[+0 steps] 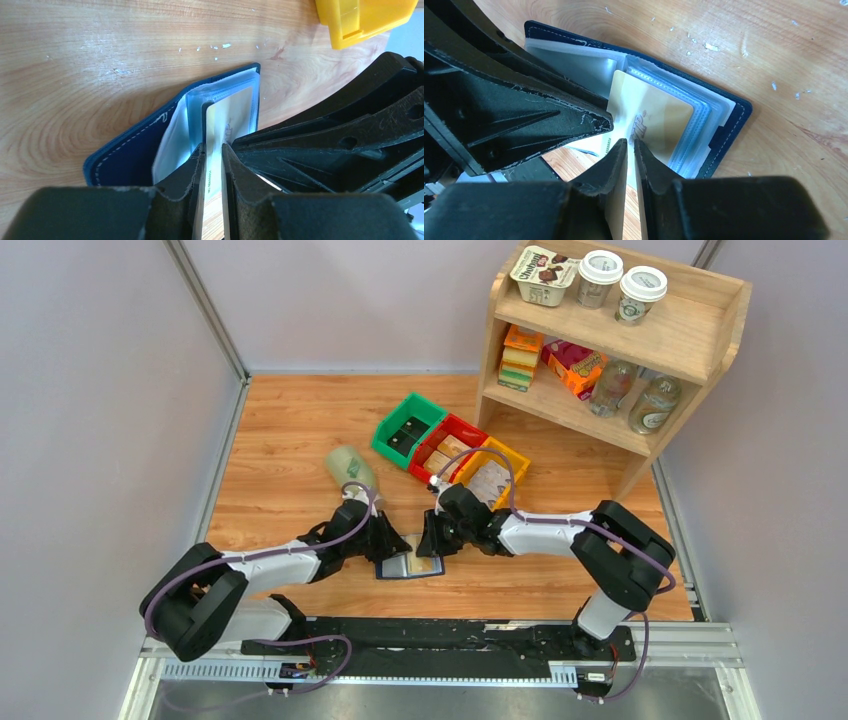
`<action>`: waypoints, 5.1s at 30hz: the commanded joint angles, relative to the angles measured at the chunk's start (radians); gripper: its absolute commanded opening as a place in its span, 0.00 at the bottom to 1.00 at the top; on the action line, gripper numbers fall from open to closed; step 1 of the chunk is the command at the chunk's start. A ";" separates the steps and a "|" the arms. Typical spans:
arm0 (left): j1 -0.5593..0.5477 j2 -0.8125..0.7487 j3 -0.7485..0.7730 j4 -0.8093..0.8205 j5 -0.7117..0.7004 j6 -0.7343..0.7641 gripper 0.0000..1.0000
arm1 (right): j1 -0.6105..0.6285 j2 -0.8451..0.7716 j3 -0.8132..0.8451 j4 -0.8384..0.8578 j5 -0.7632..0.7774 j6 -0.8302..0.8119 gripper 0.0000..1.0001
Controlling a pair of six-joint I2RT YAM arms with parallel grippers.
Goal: Take the credit cards out of the card holder
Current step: Remove the credit card from the card holder.
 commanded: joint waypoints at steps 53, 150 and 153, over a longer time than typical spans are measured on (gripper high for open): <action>-0.005 0.003 -0.001 0.146 0.048 -0.002 0.00 | -0.036 0.043 -0.011 -0.111 0.058 0.007 0.07; -0.002 -0.750 -0.329 -0.296 -0.258 -0.329 0.46 | -0.018 0.224 0.038 0.033 -0.064 0.062 0.08; -0.002 -0.775 -0.321 -0.376 -0.275 -0.354 0.43 | -0.019 0.229 0.038 0.035 -0.063 0.062 0.08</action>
